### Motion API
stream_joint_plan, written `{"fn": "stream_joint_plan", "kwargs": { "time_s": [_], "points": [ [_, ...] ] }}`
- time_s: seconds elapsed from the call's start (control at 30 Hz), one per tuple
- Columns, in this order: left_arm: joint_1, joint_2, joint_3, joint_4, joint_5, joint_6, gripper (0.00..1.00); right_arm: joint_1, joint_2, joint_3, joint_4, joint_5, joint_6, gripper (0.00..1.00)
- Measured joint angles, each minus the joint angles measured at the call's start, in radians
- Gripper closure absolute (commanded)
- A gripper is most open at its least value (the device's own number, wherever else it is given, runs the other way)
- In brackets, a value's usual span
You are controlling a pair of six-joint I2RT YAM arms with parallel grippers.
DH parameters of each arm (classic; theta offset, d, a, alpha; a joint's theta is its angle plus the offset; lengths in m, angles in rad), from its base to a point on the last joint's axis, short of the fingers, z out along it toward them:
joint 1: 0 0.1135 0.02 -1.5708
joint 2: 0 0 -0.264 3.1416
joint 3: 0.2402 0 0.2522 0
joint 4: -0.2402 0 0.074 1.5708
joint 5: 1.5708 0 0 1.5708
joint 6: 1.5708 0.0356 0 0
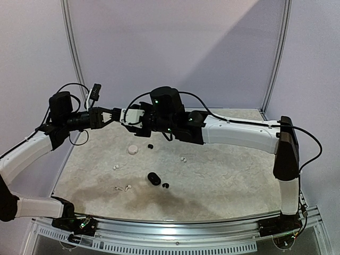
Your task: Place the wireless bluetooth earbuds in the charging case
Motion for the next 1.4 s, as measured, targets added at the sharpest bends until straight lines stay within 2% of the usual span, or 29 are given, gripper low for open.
{"fn": "stream_joint_plan", "kwargs": {
  "time_s": [0.03,0.13,0.2,0.3,0.43,0.57,0.77,0.93,0.97,1.1,1.13,1.17,1.23,1.27,1.33,1.4],
  "points": [
    [0.000,0.000,0.000,-0.001,0.000,0.002,1.00,0.000,0.000,0.000,0.000,0.002,0.001,0.62],
    [0.000,0.000,0.000,-0.013,0.003,0.011,1.00,0.004,0.000,0.000,-0.006,0.018,0.008,0.22],
    [-0.001,0.000,0.002,-0.032,0.018,0.037,1.00,0.004,0.000,0.000,-0.005,0.027,0.035,0.03],
    [-0.005,-0.002,0.012,-0.094,0.030,0.127,1.00,-0.004,0.000,0.010,-0.035,0.009,0.103,0.01],
    [-0.007,-0.021,0.033,-0.179,0.047,0.307,1.00,-0.037,-0.013,0.016,-0.126,-0.132,0.228,0.02],
    [-0.013,-0.048,0.054,-0.229,0.079,0.481,1.00,-0.089,-0.029,0.032,-0.235,-0.338,0.360,0.11],
    [-0.048,-0.053,0.061,-0.277,0.122,0.626,1.00,-0.119,-0.029,0.047,-0.275,-0.519,0.530,0.37],
    [-0.064,-0.053,0.061,-0.303,0.129,0.686,1.00,-0.114,-0.016,0.070,-0.282,-0.596,0.592,0.66],
    [-0.065,-0.053,0.061,-0.305,0.128,0.694,1.00,-0.114,-0.010,0.081,-0.290,-0.612,0.611,0.69],
    [-0.067,-0.053,0.062,-0.315,0.130,0.713,1.00,-0.114,0.000,0.101,-0.306,-0.652,0.614,0.96],
    [-0.068,-0.053,0.063,-0.323,0.137,0.712,1.00,-0.114,0.000,0.105,-0.316,-0.667,0.608,1.00],
    [-0.068,-0.053,0.063,-0.327,0.138,0.712,0.90,-0.114,0.002,0.112,-0.331,-0.673,0.603,1.00],
    [-0.069,-0.053,0.063,-0.328,0.140,0.710,0.45,-0.114,0.004,0.123,-0.350,-0.674,0.595,1.00],
    [-0.070,-0.053,0.063,-0.332,0.137,0.711,0.36,-0.114,0.005,0.126,-0.356,-0.673,0.594,1.00],
    [-0.072,-0.054,0.066,-0.356,0.123,0.740,0.33,-0.113,0.005,0.127,-0.363,-0.666,0.594,1.00],
    [-0.072,-0.054,0.067,-0.405,0.115,0.780,0.41,-0.114,0.005,0.127,-0.371,-0.654,0.591,1.00]
  ]
}}
